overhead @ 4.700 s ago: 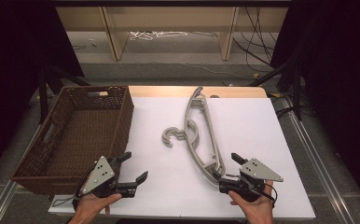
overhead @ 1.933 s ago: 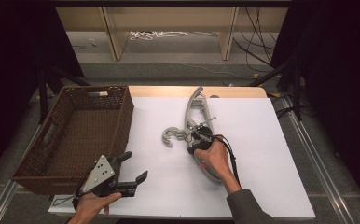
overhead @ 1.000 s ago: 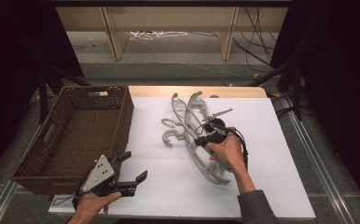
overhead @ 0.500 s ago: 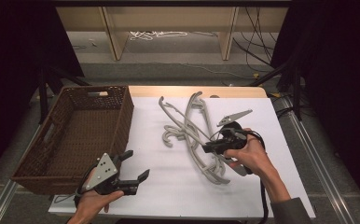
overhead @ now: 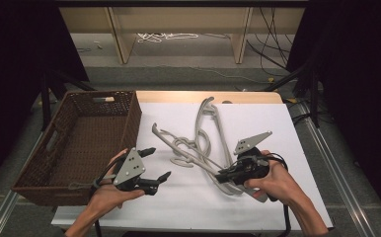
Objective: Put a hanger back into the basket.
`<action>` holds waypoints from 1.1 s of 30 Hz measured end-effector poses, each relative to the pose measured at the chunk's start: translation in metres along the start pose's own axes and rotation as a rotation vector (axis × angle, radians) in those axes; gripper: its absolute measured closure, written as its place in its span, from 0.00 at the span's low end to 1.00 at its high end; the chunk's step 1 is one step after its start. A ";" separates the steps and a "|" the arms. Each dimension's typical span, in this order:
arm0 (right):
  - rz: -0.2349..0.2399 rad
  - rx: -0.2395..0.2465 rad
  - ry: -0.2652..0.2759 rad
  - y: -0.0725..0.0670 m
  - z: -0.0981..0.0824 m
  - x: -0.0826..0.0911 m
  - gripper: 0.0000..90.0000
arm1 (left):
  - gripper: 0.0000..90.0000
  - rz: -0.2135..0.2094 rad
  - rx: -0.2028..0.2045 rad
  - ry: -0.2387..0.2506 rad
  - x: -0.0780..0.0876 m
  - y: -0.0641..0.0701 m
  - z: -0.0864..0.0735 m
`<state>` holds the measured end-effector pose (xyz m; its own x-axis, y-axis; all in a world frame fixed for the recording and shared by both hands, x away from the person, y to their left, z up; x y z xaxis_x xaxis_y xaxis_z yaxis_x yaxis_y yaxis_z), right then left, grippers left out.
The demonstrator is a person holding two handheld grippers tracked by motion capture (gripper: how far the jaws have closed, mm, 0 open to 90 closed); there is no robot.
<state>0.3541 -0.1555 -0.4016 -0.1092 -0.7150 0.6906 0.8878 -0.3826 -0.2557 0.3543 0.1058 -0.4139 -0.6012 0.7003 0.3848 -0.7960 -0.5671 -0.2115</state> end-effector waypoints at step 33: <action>0.065 0.145 -0.029 0.001 -0.002 0.006 0.83 | 0.85 -0.375 -0.369 -0.163 -0.031 0.016 0.002</action>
<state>0.3535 -0.1621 -0.3991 -0.0385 -0.7176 0.6954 0.9479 -0.2464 -0.2018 0.3608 0.0741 -0.4272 -0.2762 0.7325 0.6222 -0.9429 -0.0812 -0.3230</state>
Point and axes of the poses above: each handheld gripper's, and its own axes: x roughly backward along the jaws, z roughly out of its top, y roughly to its right, the point moved 5 cm from there along -x, roughly forward along the jaws, and after that the axes turned 1 degree about x, right-handed, at the moved point
